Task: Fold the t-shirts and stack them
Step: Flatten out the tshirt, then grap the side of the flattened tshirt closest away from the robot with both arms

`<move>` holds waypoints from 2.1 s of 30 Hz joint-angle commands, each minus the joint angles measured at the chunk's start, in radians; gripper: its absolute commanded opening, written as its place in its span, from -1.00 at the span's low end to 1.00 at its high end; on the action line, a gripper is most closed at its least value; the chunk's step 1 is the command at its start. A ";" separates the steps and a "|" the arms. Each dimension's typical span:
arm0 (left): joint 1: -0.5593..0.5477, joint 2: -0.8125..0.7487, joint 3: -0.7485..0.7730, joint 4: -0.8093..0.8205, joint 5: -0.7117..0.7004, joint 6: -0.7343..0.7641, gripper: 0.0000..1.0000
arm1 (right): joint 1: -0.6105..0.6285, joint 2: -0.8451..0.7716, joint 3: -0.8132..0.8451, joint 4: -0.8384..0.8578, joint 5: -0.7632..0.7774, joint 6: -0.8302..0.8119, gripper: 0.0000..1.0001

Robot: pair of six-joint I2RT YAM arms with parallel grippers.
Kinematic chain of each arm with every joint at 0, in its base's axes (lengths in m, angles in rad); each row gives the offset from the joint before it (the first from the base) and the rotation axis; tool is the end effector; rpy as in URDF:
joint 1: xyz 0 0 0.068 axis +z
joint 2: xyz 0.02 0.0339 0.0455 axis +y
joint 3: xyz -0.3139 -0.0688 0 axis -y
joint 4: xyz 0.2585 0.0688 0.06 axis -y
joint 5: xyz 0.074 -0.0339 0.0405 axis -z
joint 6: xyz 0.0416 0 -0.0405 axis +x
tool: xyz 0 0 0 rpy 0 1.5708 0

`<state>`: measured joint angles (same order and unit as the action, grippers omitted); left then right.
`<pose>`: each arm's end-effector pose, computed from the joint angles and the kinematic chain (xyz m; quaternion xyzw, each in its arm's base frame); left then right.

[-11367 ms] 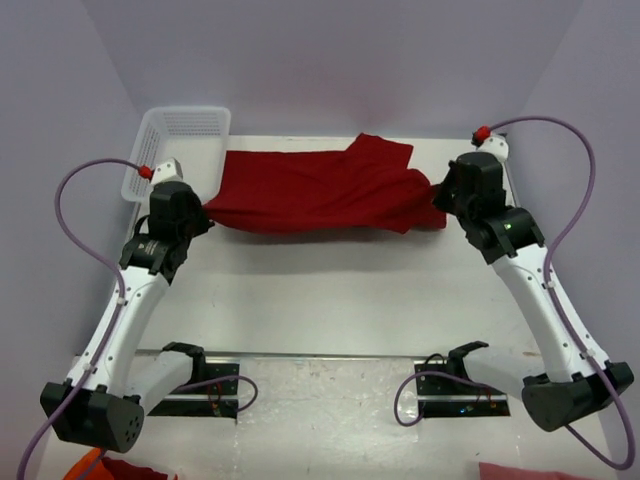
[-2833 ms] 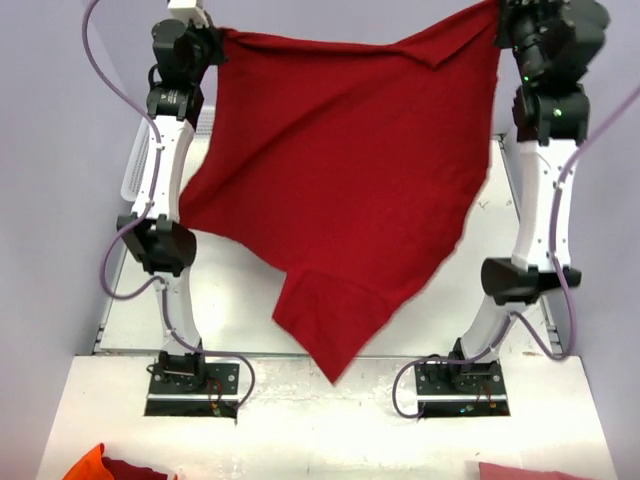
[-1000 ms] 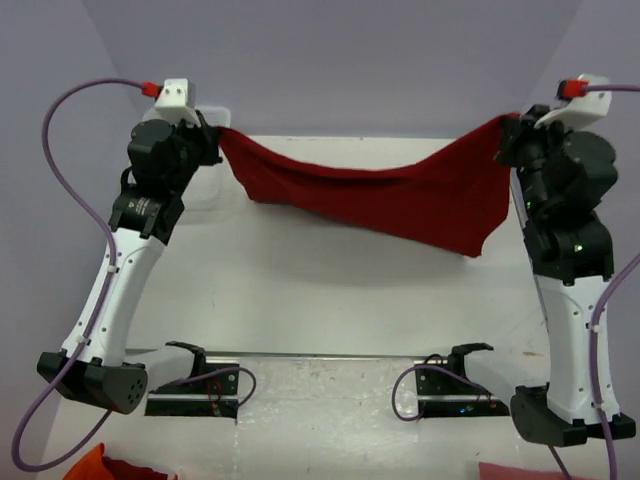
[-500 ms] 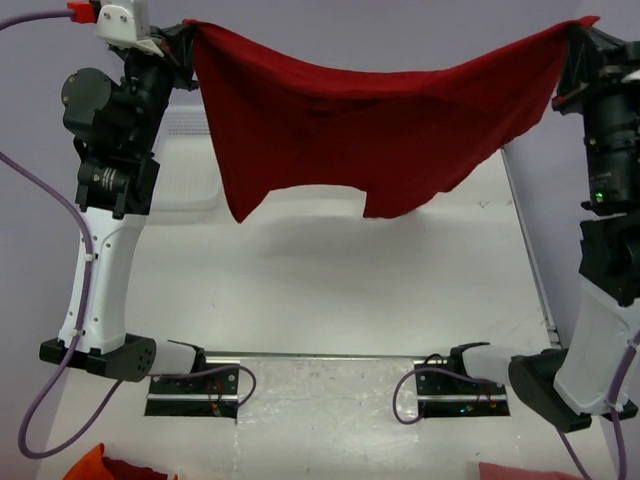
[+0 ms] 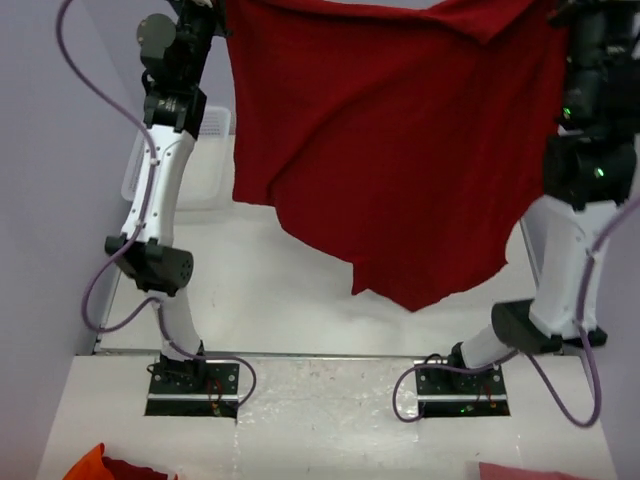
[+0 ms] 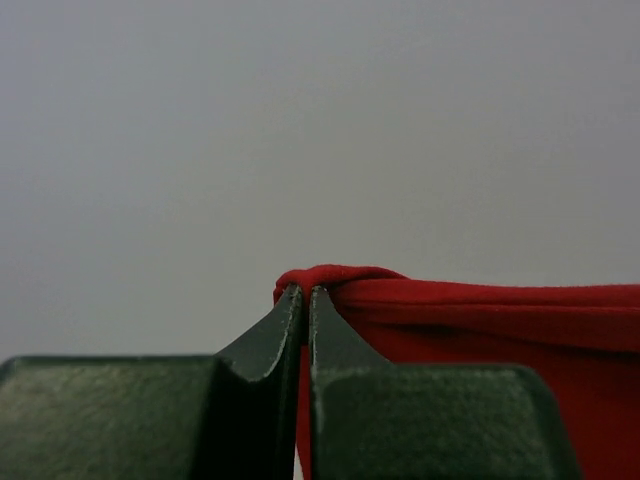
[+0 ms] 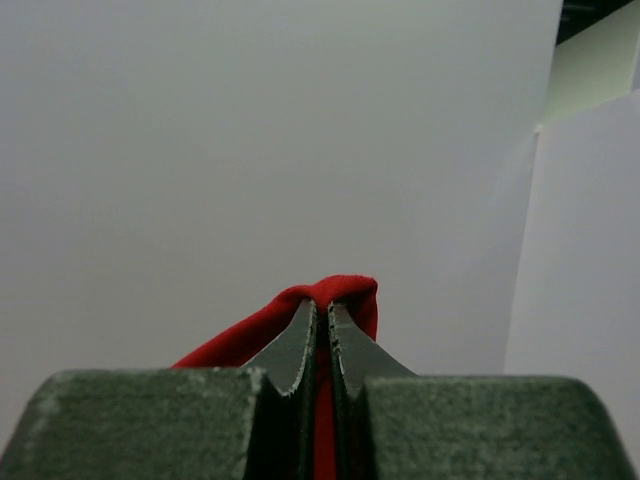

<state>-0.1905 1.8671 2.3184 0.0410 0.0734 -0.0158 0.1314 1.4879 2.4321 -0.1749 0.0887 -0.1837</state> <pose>0.4117 -0.0825 0.6350 0.0761 0.5084 -0.1070 0.8510 0.1789 0.0199 0.7512 -0.0208 0.3913 -0.0413 0.9191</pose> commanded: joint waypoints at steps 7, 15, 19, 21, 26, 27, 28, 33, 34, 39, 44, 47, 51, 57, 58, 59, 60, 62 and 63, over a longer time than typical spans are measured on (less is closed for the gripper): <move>0.184 0.300 0.251 0.206 0.104 -0.111 -1.00 | -0.113 0.388 0.237 0.152 -0.081 0.055 -1.00; 0.221 0.233 0.224 0.212 0.170 -0.148 -1.00 | -0.119 0.293 0.145 0.161 -0.083 0.070 -1.00; 0.215 0.152 0.089 0.238 0.172 -0.156 -1.00 | -0.121 0.224 0.045 0.138 -0.090 0.044 -1.00; 0.214 0.132 0.047 0.180 0.186 -0.148 -1.00 | -0.119 0.200 -0.008 0.074 -0.095 0.033 -1.00; 0.201 0.019 -0.273 0.033 0.125 -0.111 -1.00 | -0.116 0.007 -0.400 -0.005 -0.052 0.050 -1.00; 0.172 -0.012 -0.354 0.028 0.123 -0.137 -1.00 | -0.116 -0.035 -0.477 -0.018 -0.040 0.062 -1.00; 0.171 -0.043 -0.428 0.027 0.132 -0.154 -1.00 | -0.115 -0.073 -0.540 -0.040 -0.012 0.087 -1.00; 0.076 -0.264 -0.870 -0.154 -0.058 -0.318 -1.00 | -0.113 -0.306 -0.960 -0.275 0.072 0.331 -1.00; 0.060 -0.293 -0.917 -0.185 -0.069 -0.338 -1.00 | -0.096 -0.357 -1.099 -0.294 0.071 0.378 -1.00; -0.062 -0.491 -1.154 -0.472 -0.191 -0.481 -1.00 | -0.039 -0.707 -1.383 -0.359 0.092 0.598 -1.00; -0.081 -0.663 -1.323 -0.624 -0.208 -0.541 -1.00 | -0.036 -0.695 -1.403 -0.589 0.051 0.711 -1.00; -0.081 -0.677 -1.349 -0.702 -0.231 -0.553 -1.00 | -0.018 -0.727 -1.492 -0.617 0.020 0.777 -1.00; -0.081 -0.658 -1.361 -0.774 -0.190 -0.581 -1.00 | 0.011 -0.768 -1.613 -0.588 0.008 0.805 -1.00; -0.081 -0.615 -1.398 -0.806 -0.176 -0.573 -1.00 | 0.054 -0.755 -1.621 -0.626 0.049 0.848 -1.00; -0.081 -0.605 -1.409 -0.800 -0.176 -0.576 -1.00 | 0.056 -0.764 -1.622 -0.624 0.049 0.848 -1.00; -0.081 -0.602 -1.413 -0.799 -0.179 -0.579 -1.00 | 0.056 -0.768 -1.627 -0.620 0.054 0.846 -1.00; -0.081 -0.597 -1.424 -0.791 -0.191 -0.579 -1.00 | 0.056 -0.770 -1.631 -0.621 0.060 0.845 -1.00; -0.081 -0.580 -1.432 -0.788 -0.213 -0.592 -1.00 | 0.056 -0.767 -1.630 -0.626 0.075 0.846 -1.00; -0.081 -0.574 -1.435 -0.785 -0.218 -0.593 -1.00 | 0.057 -0.765 -1.630 -0.623 0.075 0.845 -1.00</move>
<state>-0.2760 1.2819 0.8955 -0.7364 -0.1146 -0.5709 0.1841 0.7261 0.7795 -0.8013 0.1234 0.6357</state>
